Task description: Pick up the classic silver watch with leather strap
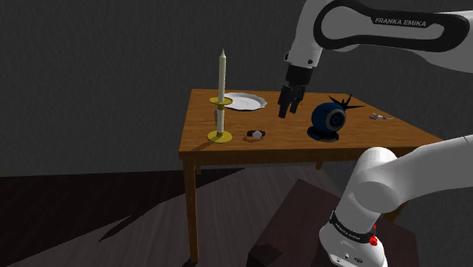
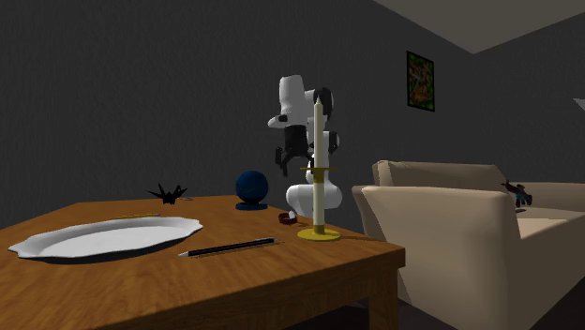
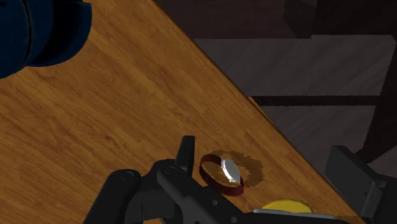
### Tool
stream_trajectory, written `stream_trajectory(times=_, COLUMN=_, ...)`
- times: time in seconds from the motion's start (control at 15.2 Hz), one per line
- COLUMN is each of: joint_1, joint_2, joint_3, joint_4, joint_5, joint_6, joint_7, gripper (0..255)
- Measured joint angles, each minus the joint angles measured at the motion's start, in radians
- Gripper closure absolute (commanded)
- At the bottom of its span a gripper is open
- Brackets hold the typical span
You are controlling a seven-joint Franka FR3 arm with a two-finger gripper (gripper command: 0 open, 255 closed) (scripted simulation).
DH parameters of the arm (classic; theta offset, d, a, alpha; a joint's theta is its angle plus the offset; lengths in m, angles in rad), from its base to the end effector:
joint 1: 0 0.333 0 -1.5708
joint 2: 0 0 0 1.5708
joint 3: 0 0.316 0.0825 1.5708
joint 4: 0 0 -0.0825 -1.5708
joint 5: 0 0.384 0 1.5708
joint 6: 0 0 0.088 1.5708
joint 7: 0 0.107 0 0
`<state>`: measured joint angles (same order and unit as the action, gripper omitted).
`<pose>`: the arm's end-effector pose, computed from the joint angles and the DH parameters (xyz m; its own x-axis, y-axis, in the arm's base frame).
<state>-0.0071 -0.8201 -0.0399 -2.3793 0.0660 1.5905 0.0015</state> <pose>0.2994 -0.0109 0.5918 0.9988 -0.0380 0.0307 -0.0349 -0.9949 -0.0951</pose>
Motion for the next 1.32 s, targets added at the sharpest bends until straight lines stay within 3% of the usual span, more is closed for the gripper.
stream_trajectory(times=0.2, joint_1=0.019, joint_2=0.039, joint_3=-0.004, joint_4=0.000, joint_5=-0.019, joint_6=0.045, joint_7=-0.052, gripper=0)
stream_trajectory(times=0.79, joint_1=0.138, joint_2=0.291, joint_3=-0.007, joint_4=0.027, joint_5=-0.135, joint_6=0.333, joint_7=-0.394, gripper=0)
stream_trajectory(times=1.32, joint_1=0.149, joint_2=0.328, joint_3=-0.006, joint_4=-0.053, joint_5=-0.149, joint_6=0.459, joint_7=-0.422, gripper=0)
